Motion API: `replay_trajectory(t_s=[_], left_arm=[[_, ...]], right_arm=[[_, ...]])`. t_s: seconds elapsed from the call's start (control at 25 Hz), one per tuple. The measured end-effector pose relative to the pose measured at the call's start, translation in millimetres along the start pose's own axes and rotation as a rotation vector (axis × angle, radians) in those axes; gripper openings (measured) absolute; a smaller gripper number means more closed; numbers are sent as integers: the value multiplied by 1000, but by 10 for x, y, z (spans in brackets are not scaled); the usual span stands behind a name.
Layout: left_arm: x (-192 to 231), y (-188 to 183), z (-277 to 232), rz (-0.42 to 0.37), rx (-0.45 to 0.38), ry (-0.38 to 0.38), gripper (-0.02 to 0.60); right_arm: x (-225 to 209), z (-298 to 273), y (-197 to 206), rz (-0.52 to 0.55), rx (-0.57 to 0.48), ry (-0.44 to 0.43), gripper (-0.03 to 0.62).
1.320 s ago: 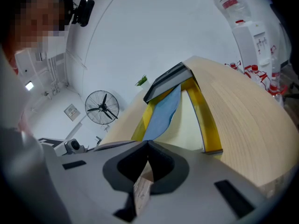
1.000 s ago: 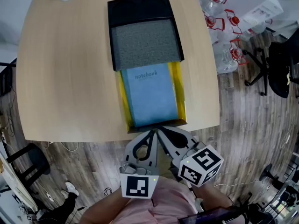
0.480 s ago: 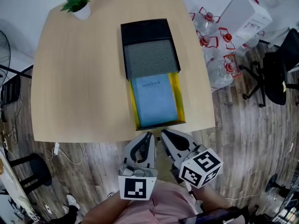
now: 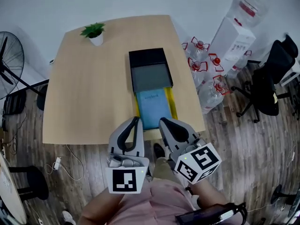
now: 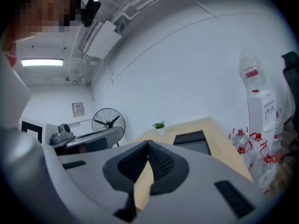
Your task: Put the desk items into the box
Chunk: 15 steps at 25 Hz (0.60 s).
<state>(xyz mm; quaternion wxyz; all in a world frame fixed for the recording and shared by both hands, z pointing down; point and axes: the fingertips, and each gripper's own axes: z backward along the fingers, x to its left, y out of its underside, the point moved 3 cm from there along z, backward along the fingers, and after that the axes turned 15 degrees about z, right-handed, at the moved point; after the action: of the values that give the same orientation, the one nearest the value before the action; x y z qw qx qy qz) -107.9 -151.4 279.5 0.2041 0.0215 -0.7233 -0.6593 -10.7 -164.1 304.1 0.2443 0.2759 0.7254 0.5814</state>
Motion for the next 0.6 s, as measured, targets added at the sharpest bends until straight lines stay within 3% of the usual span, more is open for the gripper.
replay_trajectory(t_s=[0.28,0.6], left_arm=[[-29,-650,168,-35,-137,-20,14],[-84,-865,327,-63,-190,-14,14]], right_arm=[[102,201,-613,168,-147,102,2],[262,335,-854,255,-216,145,2]])
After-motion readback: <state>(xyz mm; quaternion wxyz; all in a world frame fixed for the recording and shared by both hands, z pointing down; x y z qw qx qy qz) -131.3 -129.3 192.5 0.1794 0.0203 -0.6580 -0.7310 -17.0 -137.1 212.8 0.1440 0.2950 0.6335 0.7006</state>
